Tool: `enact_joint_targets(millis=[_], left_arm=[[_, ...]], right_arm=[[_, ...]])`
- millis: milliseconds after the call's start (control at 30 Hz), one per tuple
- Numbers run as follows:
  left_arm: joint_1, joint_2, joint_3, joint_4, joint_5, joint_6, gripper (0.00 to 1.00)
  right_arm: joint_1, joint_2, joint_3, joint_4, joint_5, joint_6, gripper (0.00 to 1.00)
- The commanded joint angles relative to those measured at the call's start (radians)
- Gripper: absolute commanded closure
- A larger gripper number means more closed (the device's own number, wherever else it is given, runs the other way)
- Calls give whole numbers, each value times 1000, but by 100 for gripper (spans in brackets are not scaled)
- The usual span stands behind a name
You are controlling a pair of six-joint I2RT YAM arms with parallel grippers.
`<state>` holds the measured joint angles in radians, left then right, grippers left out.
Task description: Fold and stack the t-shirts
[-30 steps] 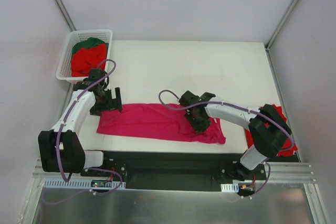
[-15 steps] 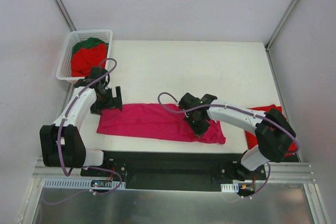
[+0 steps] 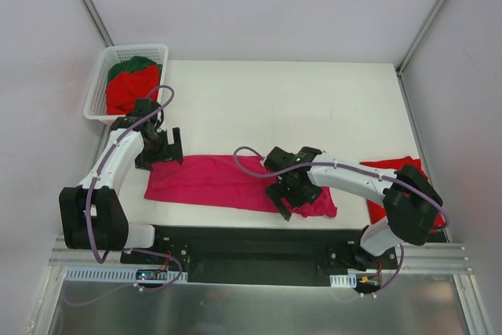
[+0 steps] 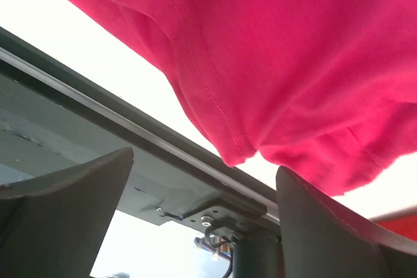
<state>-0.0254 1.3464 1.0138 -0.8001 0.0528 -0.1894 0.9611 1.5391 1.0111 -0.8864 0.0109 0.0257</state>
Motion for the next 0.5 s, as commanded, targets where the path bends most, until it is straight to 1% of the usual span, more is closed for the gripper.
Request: enact_joint_targets(millis=[0,100,133,200,300,467], left_arm=[[-7,-9,28,-21,35,13,1],[-16,-4,29,-21,32,16,1],[-19,0,32,-21,27,22,1],[-28,16,55,-22,6,30,1],[-48,48,87,-25,-14,31,1],[-51,140,92,-24,-31,22,1]], right_arm=[[4,-46,50,-63,61,16,4],[4,-53,112,-83,103,22,4],[4,-54,135,-89,138,17,4],[-4,-40,207,-100,159,7,4],[-38,22,268,-97,144,-15,4],[-111,139,259,-5,77,-53,4]])
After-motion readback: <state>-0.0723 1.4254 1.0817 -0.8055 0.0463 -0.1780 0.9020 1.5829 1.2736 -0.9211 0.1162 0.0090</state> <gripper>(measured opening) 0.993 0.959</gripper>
